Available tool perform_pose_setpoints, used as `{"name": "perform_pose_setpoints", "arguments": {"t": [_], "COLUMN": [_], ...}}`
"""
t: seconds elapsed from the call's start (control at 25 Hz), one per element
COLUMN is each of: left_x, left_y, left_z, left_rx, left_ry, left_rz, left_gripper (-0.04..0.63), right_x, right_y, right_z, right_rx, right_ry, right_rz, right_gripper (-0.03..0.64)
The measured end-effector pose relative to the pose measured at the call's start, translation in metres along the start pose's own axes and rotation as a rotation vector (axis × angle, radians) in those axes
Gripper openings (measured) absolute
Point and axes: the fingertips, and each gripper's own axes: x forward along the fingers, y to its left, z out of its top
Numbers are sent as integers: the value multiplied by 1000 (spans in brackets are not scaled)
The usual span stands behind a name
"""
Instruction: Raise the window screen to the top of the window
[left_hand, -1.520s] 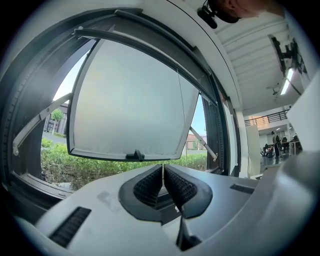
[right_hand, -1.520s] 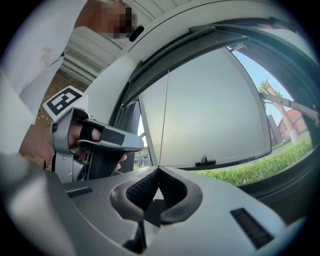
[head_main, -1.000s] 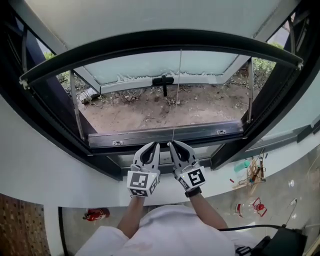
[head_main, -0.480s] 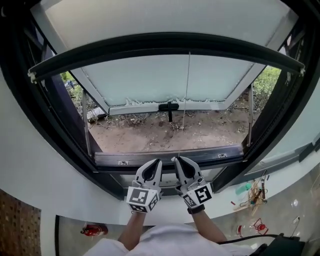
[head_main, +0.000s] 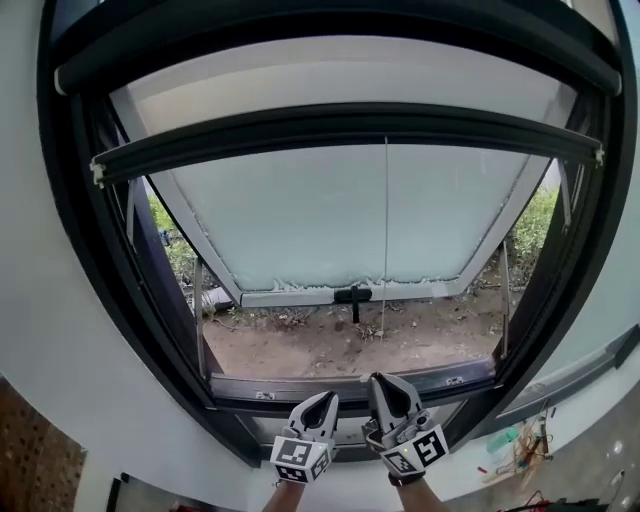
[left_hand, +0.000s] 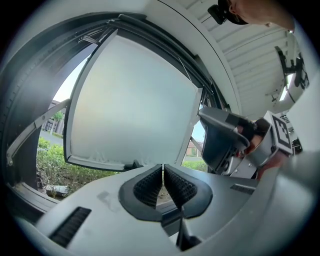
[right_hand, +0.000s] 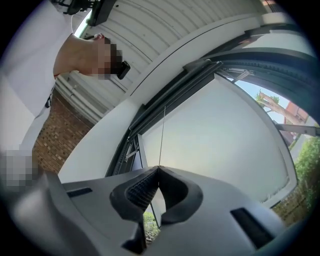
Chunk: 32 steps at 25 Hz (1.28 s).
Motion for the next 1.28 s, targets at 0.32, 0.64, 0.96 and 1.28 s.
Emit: {"name": "perform_pose_setpoints", "arguments": {"t": [0.32,0.64,0.96,1.28], "left_x": [-7,-14,-14,-18], "left_y": [1,3,4,3], "left_z": [-5,-12,-14,-19], "left_rx": [-16,-32,-37,-37], "left_ry": [13,26,35,40], "left_rz": [6,14,0,10], "left_gripper": [12,12,12,14], "right_x": [24,28,35,5], "right_y": [8,2,6,-16], "right_z": [59,90,110,-46], "right_rx": [52,183,377,329], "right_ry": [-134,-245,-346,230], "right_rz": [69,98,165,-104], "right_gripper": [2,2,2,2]}}
